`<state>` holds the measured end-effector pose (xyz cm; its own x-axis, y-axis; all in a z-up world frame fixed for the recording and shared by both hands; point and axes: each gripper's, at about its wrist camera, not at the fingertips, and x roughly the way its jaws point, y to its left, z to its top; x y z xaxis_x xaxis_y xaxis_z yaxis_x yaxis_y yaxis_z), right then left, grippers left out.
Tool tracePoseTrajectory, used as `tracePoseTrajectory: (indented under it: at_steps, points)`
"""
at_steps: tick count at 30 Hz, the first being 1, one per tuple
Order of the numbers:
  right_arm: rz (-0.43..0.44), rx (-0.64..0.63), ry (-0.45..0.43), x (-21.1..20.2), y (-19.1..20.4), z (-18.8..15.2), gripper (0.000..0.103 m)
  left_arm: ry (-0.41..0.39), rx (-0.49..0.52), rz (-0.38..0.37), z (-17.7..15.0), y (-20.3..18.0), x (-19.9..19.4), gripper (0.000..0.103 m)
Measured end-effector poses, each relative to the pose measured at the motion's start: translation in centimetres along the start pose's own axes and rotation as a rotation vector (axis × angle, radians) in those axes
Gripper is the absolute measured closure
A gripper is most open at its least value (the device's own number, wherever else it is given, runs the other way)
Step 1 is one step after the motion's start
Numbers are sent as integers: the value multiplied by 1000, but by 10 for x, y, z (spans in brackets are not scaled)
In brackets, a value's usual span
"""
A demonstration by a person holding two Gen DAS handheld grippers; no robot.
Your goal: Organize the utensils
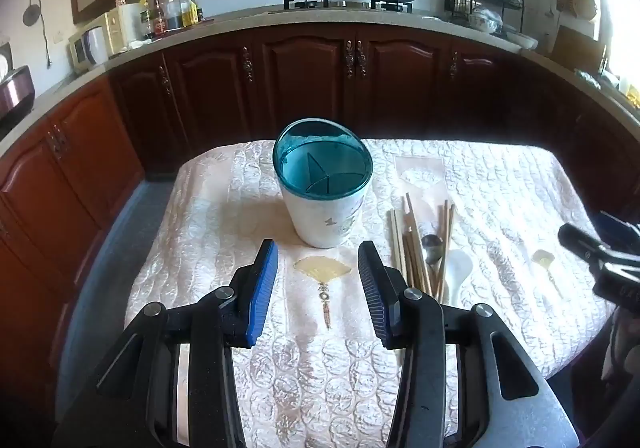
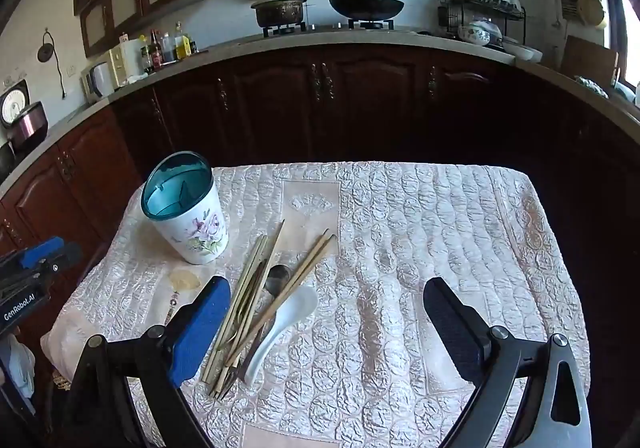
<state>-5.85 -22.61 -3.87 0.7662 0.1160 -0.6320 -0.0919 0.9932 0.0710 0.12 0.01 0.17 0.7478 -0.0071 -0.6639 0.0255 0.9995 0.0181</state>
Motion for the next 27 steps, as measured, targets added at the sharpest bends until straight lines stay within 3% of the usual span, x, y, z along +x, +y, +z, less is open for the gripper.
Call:
tracePoseTrajectory:
  at_steps: [12,18,27]
  points:
    - [-38,-13,27,-13,9,13,6,12,-6,-67,15,-2,5,62]
    - [-29,-11,54,5,-2,17,6,35,5,-19,22,-4,21,62]
    - [67,-73,114,41,-5,26,6,107,-36,29,32,-20,36,62]
